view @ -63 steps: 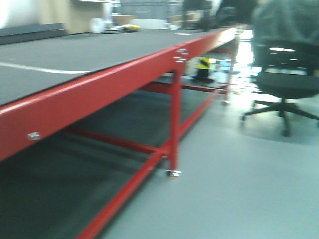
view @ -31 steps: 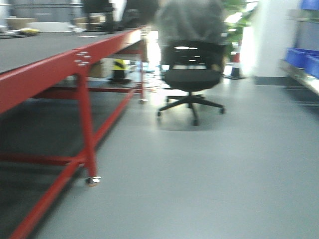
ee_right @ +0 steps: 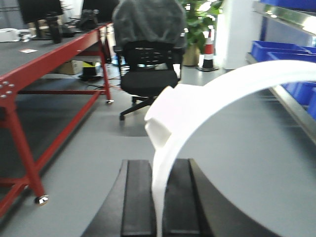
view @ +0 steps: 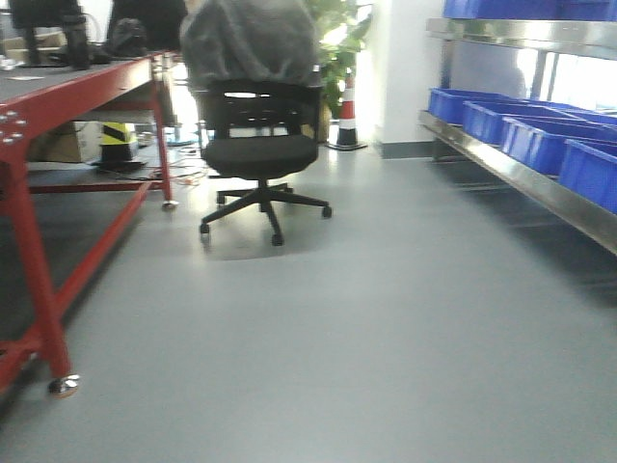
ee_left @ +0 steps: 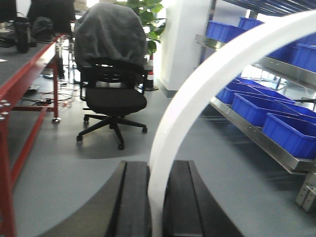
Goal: Grab PVC pipe and place in blue bin
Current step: 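Drive backward from the table and turn toward the blue bin shelf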
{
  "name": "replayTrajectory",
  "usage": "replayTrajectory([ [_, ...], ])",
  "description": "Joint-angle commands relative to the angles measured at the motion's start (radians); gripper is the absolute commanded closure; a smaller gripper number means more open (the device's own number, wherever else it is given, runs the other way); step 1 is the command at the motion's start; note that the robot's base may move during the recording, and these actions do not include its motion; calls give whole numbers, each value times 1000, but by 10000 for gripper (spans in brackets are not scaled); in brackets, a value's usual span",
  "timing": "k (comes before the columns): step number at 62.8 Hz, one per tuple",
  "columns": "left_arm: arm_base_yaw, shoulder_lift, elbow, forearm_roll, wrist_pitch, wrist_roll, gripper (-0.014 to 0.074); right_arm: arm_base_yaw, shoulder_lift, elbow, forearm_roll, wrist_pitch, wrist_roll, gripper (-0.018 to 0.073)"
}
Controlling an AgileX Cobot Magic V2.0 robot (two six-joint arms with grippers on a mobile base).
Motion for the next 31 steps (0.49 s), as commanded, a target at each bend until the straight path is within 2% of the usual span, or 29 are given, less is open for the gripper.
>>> replayTrajectory([
  [1,1,-7,0,5,-31,-3,707,1,-5,0,-7,-32,-4,728],
  [31,1,-7,0,5,-31,-3,707,1,-5,0,-7,-32,-4,728],
])
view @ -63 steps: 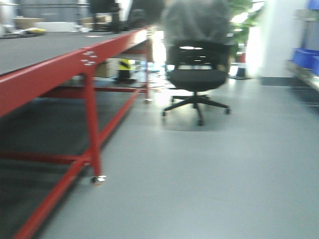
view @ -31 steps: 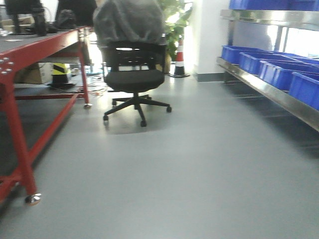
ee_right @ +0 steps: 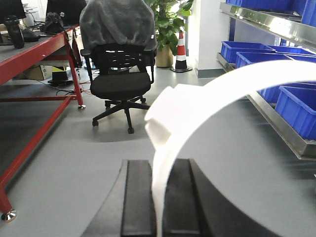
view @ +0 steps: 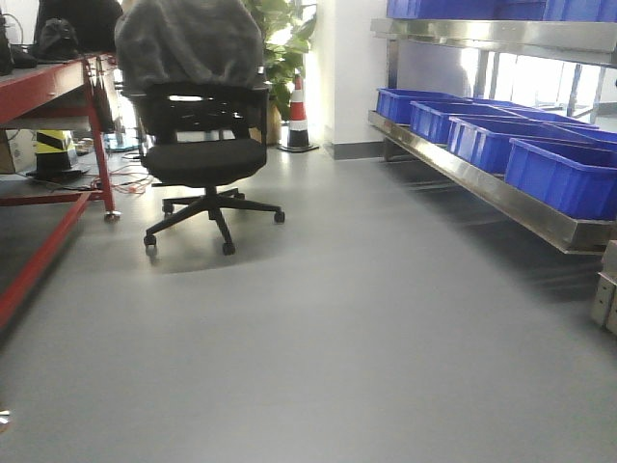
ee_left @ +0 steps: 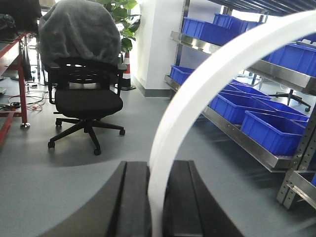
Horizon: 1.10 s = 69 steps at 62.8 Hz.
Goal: Grab PVC pipe and place in blue bin
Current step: 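Drive backward from the table and turn toward the blue bin shelf, then drive to the steel shelf holding the pipes above the blue bins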
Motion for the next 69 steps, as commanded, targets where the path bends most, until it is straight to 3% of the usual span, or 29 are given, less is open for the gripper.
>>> replayTrajectory([
  [1,1,-7,0,5,-31,-3,707,1,-5,0,-7,-32,-4,728],
  [69,1,-7,0,5,-31,-3,707,1,-5,0,-7,-32,-4,728],
])
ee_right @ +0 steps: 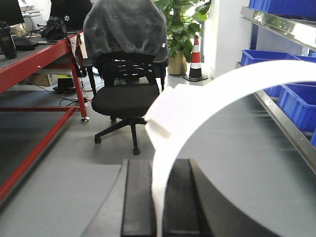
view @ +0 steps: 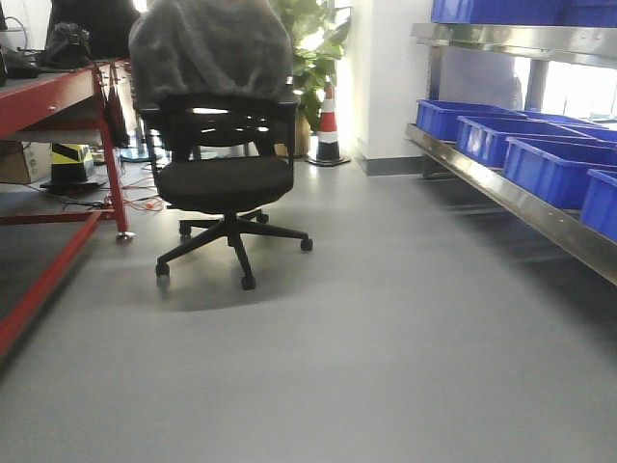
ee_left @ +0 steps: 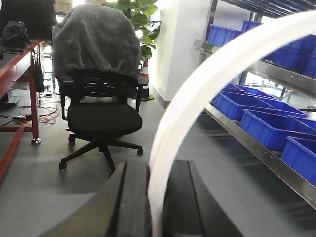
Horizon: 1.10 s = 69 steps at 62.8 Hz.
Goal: Grab PVC pipe and place in blue bin
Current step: 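Drive to the steel shelf holding the pipes above the blue bins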
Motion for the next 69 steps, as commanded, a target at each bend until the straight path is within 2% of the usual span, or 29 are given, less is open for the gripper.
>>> replayTrajectory([
  [1,1,-7,0,5,-29,-3,707,1,-5,0,-7,-32,-3,728],
  [69,1,-7,0,5,-29,-3,707,1,-5,0,-7,-32,-3,728],
])
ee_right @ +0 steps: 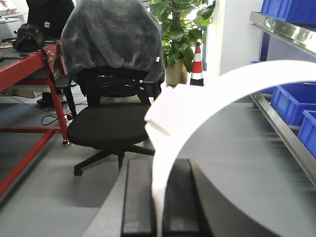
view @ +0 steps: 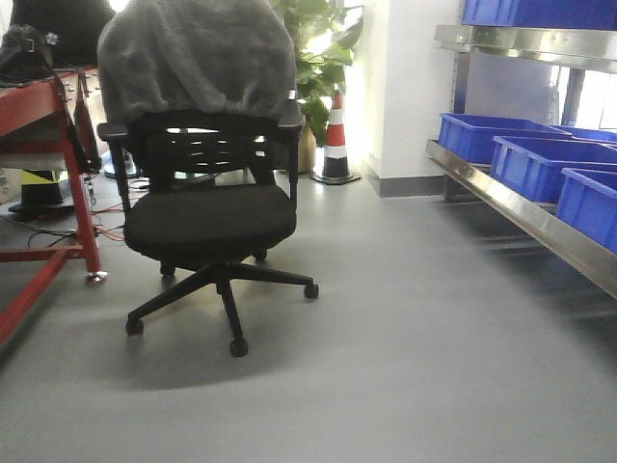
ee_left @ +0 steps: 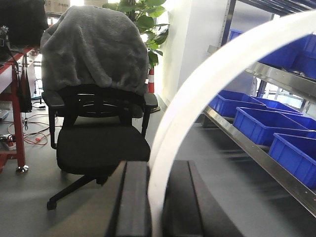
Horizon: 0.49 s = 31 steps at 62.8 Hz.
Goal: Grab PVC pipe and place in blue bin
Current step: 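Drive to the steel shelf holding the pipes above the blue bins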
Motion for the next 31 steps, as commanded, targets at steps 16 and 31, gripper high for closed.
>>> replayTrajectory([
  [16,1,-7,0,5,-29,-3,707,1,-5,0,-7,-30,-5,728],
  [31,1,-7,0,5,-29,-3,707,1,-5,0,-7,-30,-5,728],
])
